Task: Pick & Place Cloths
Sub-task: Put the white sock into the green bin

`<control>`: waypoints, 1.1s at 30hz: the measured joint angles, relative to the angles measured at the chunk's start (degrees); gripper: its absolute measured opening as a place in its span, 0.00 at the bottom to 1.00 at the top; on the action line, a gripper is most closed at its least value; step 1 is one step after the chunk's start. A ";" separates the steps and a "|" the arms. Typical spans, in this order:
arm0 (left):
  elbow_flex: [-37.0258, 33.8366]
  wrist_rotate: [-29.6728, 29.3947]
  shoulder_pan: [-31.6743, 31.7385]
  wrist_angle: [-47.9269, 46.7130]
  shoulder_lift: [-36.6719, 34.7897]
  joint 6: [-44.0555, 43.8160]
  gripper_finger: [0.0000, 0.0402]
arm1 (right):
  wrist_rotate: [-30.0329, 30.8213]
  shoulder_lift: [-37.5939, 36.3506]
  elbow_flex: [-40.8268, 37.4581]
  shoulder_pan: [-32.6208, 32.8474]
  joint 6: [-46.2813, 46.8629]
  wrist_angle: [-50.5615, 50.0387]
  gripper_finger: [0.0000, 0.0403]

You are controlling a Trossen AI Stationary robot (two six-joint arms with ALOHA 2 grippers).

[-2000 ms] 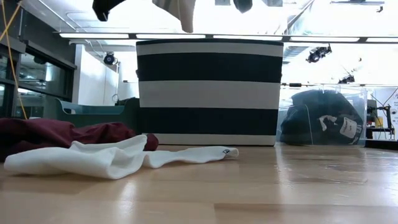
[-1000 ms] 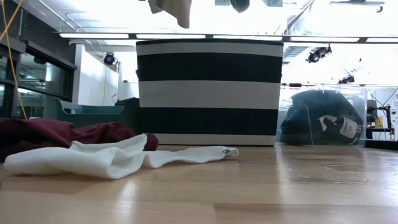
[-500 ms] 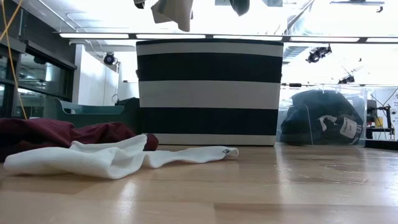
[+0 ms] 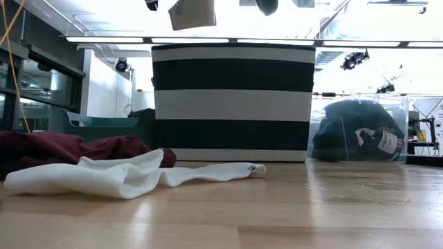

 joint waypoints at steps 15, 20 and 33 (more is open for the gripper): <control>-0.04 -6.34 0.04 -12.21 -9.65 0.15 0.00 | -1.72 -0.15 0.09 0.04 2.48 0.50 0.55; -0.04 -11.07 0.04 -17.76 -14.87 0.17 0.00 | -1.76 -0.48 0.09 0.04 2.48 0.89 0.57; -0.02 -26.40 0.04 -24.20 -29.50 7.23 0.00 | -1.44 -4.34 0.09 0.02 2.78 -1.49 0.57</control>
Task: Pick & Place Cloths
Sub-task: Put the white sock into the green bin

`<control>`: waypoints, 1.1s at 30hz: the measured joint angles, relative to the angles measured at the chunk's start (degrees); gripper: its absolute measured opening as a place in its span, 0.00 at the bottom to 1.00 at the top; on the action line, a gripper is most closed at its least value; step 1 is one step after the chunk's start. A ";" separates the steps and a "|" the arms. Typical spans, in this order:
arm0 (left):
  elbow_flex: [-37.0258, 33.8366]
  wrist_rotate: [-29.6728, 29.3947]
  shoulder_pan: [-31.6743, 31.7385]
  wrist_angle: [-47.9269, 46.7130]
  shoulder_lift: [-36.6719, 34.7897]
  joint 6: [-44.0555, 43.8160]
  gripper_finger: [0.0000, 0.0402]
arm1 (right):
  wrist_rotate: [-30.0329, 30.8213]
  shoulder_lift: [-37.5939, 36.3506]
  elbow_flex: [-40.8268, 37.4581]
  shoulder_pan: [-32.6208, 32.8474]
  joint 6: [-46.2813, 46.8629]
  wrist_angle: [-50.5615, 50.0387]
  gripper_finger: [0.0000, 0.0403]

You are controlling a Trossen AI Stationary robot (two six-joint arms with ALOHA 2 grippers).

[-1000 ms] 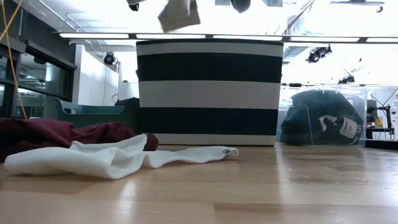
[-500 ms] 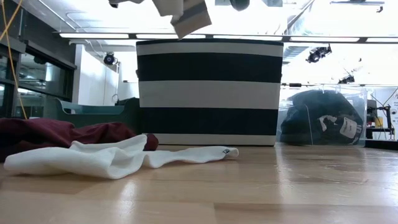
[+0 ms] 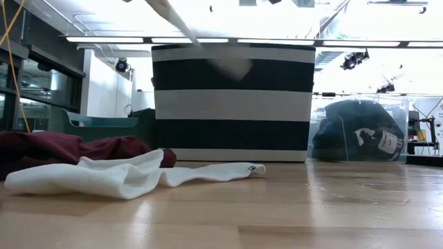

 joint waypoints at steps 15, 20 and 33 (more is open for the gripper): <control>0.04 -16.75 0.00 -0.64 -9.85 11.91 0.00 | 0.17 0.00 -0.06 -0.12 0.20 -1.89 0.57; 0.04 -23.40 0.00 -0.59 -9.85 17.44 0.00 | 0.42 0.00 -0.08 -0.73 0.14 -2.70 0.57; 0.04 -26.93 3.28 3.42 -9.32 23.01 0.00 | 0.28 0.02 -0.08 -2.47 0.07 -2.81 0.57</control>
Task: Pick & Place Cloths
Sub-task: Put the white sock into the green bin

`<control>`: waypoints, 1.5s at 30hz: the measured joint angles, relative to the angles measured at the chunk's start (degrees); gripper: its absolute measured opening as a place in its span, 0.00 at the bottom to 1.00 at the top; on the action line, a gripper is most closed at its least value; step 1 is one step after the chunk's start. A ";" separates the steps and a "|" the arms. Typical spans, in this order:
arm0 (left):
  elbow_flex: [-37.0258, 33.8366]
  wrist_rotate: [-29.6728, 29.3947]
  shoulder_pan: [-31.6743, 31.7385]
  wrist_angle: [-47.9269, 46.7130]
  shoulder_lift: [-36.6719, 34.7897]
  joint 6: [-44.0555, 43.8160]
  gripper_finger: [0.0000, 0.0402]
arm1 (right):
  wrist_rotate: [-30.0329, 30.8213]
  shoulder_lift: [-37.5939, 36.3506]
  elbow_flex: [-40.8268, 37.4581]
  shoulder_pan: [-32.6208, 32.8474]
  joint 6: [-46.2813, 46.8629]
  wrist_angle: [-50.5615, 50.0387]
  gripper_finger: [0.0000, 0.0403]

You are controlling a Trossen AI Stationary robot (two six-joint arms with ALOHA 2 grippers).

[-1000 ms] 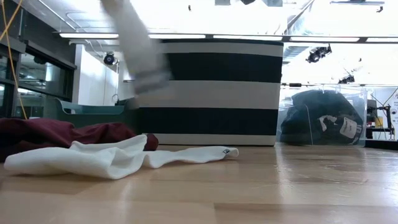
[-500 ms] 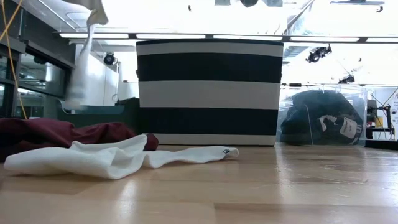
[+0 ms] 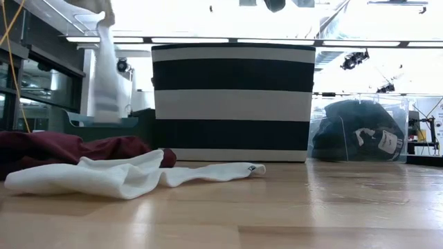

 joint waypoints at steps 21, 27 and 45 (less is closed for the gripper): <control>8.77 22.02 28.39 1.87 15.35 -1.23 0.00 | -0.12 0.02 0.00 -0.35 -0.40 -1.29 0.57; 11.82 33.09 40.73 -7.36 19.05 -9.48 0.00 | -0.13 0.02 0.00 -0.34 -0.40 -1.29 0.57; 12.04 59.55 62.72 -33.71 30.14 -37.22 0.00 | -0.13 0.02 0.00 -0.33 -0.42 -1.95 0.57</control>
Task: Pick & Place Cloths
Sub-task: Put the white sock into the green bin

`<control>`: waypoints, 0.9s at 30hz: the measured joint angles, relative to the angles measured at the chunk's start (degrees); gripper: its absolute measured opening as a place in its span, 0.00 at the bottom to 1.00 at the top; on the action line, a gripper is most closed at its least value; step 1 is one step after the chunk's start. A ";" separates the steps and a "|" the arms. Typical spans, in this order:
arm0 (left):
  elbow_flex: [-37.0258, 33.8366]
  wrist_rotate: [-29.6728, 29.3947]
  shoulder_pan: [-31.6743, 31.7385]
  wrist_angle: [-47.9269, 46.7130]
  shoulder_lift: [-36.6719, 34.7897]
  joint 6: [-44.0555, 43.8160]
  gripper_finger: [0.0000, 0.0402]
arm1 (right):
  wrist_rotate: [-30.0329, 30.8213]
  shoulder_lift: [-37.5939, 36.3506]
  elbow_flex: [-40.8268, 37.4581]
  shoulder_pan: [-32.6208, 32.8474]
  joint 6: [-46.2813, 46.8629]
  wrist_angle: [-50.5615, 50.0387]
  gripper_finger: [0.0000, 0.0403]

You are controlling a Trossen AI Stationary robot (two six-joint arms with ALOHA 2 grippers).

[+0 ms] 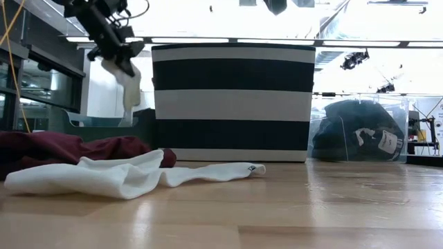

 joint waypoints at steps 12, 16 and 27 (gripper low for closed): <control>-0.02 2.79 2.04 -11.61 5.09 -7.87 0.01 | -0.02 0.02 0.00 0.00 0.39 -2.24 0.57; -0.02 2.77 1.86 -11.91 6.82 -8.12 0.01 | -0.04 0.02 0.00 0.00 0.42 -2.29 0.57; -0.02 2.29 1.86 -13.20 5.17 -9.02 0.32 | -1.81 0.02 0.00 0.04 0.48 -2.40 0.57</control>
